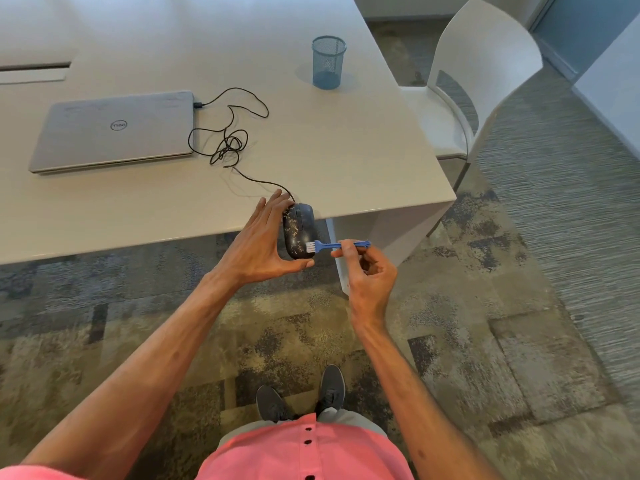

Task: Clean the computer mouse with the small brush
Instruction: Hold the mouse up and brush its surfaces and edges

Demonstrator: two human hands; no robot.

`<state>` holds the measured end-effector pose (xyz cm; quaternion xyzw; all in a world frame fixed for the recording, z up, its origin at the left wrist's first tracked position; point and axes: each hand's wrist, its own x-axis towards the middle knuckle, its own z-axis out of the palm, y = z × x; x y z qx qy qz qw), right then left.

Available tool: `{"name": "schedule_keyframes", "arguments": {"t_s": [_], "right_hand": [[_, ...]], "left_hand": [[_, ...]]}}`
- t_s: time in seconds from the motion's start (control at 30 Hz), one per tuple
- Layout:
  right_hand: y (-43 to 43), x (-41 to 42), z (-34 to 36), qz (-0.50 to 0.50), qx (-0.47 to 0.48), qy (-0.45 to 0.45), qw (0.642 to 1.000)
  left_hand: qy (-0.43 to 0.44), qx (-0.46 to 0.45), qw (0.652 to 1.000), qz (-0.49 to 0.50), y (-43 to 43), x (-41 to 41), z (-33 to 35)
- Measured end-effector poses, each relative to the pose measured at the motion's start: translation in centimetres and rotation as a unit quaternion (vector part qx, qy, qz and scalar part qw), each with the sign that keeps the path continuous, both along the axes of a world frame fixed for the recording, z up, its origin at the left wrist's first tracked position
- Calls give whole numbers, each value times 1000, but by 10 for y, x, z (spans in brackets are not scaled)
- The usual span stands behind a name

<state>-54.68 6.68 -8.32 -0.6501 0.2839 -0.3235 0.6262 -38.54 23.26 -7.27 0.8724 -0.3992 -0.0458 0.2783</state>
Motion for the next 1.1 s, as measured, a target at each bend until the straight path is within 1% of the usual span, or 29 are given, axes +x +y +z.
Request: {"name": "schedule_keyframes", "arguments": {"t_s": [0.1,0.23,0.37,0.47,0.6,0.7,0.97,1.03,1.1], "right_hand": [[4,1,-2,17,-18,23,999],[3,-2,-4,3,-29,53,998],[-5,-1,-6,-32,-34,60,997],[-7,-2,-5,-48,-29,46,997],[-2,-2,-1,-13,-31,17,999],[5,-1,-3,14,-41,37,998],[-3,-7,-8,-83,-55,77,992],[-2,-9,-6,-88,-73,68,991],[2,-11,-2,-84,-114,55,988]], "left_hand": [[3,-2,1000,0,0,-1,2],[5,1,1000,5,1,-1,2],[7,0,1000,2,2,0,0],[-3,-2,1000,2,3,2,-3],[-6,-4,1000,1,1,2,-4],[-2,-8,1000,-2,-2,-1,-5],[1,-16,1000,4,-4,-3,-7],[-7,-18,1000,11,-6,-4,-8],[-11,-22,999,24,-9,-5,-9]]}}
